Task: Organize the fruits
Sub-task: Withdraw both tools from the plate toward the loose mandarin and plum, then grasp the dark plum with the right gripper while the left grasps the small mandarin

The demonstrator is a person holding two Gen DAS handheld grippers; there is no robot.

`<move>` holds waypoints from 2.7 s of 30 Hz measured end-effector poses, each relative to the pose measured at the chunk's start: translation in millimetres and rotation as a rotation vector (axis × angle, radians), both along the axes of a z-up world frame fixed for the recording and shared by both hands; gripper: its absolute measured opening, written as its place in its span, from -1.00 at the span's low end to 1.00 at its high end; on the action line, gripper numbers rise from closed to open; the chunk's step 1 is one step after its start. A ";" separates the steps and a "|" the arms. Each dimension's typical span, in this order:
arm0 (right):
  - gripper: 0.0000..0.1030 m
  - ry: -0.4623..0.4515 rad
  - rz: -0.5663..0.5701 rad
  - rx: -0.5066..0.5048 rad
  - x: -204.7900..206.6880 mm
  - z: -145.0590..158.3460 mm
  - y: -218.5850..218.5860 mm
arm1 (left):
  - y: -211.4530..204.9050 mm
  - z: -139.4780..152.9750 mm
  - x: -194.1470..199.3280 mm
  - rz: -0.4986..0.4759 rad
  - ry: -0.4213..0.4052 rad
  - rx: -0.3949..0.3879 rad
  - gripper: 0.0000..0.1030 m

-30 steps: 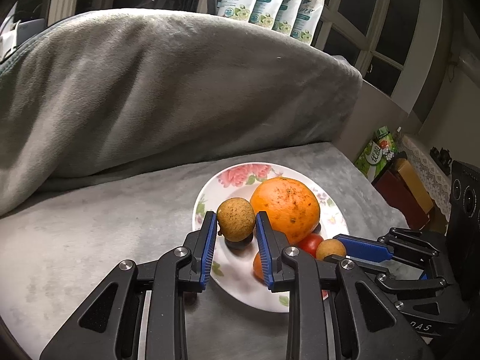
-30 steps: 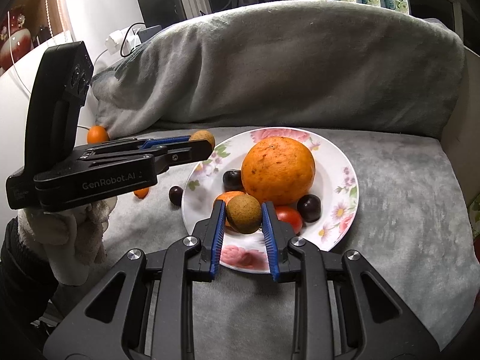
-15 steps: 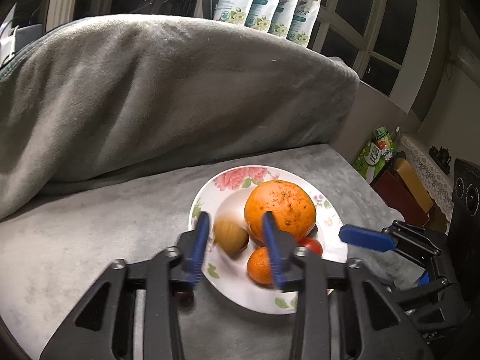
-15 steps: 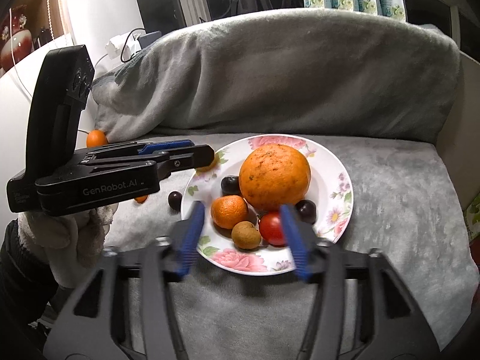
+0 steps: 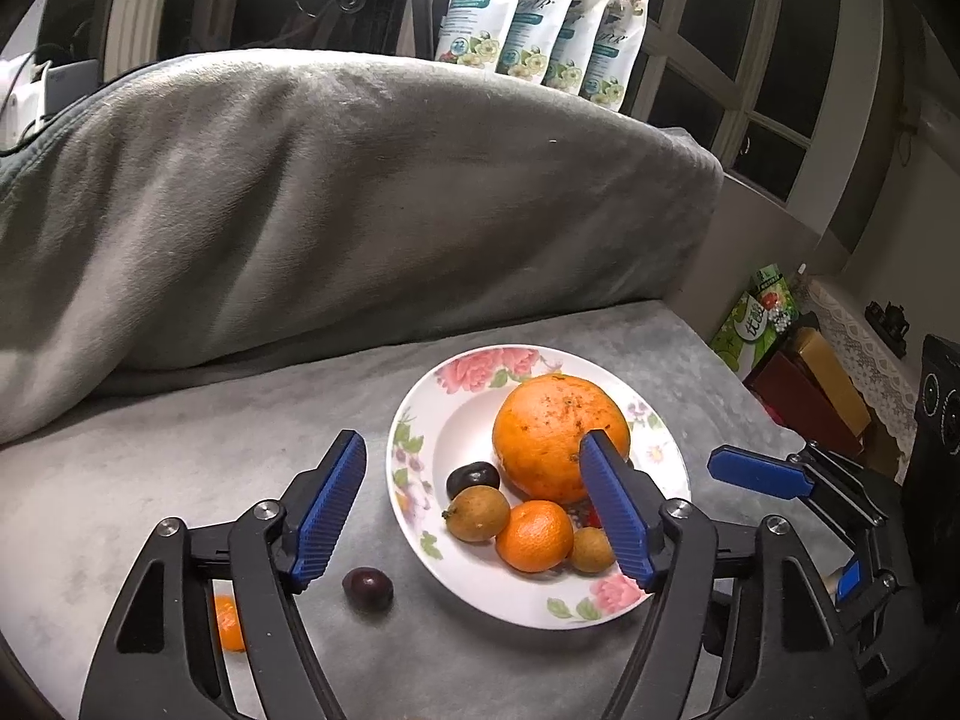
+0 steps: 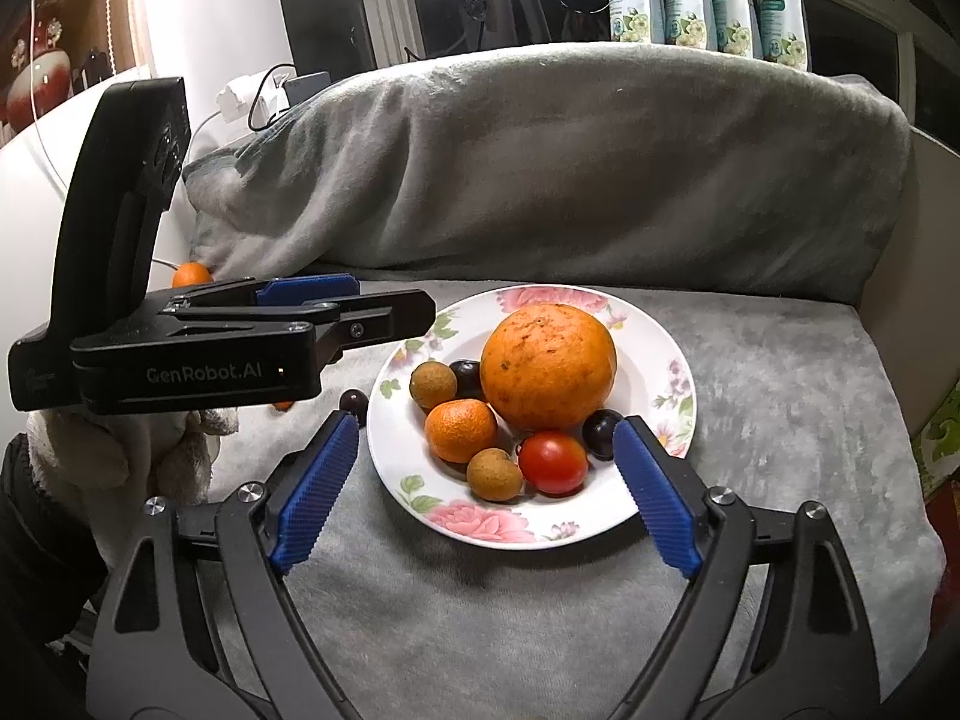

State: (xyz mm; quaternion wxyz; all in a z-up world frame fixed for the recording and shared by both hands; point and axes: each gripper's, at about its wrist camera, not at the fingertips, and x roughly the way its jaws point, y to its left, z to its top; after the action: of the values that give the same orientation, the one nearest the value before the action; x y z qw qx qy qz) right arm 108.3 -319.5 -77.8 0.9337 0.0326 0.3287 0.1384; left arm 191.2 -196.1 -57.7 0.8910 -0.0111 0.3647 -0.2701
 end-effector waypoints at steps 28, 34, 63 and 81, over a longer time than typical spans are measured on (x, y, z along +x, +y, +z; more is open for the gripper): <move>0.74 -0.031 0.059 0.030 -24.5 15.7 34.7 | 70.2 26.4 -30.1 0.102 -0.077 -0.024 0.45; 0.74 -0.027 0.092 0.051 -24.3 14.3 49.0 | 109.9 20.2 -30.1 0.163 -0.064 -0.035 0.45; -0.26 0.172 -0.032 0.096 23.9 -44.7 107.4 | 137.9 -33.3 -33.4 0.013 0.086 -0.020 -0.27; -0.37 0.209 -0.104 0.012 55.0 -57.7 124.0 | 123.6 -62.1 -3.6 -0.063 0.162 0.001 -0.44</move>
State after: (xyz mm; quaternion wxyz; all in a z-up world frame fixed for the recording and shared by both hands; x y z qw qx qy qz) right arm 163.3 -195.5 -135.4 0.9000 0.0696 0.4213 0.0877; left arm 187.5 -72.5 -119.8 0.8497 -0.0211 0.4358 -0.2962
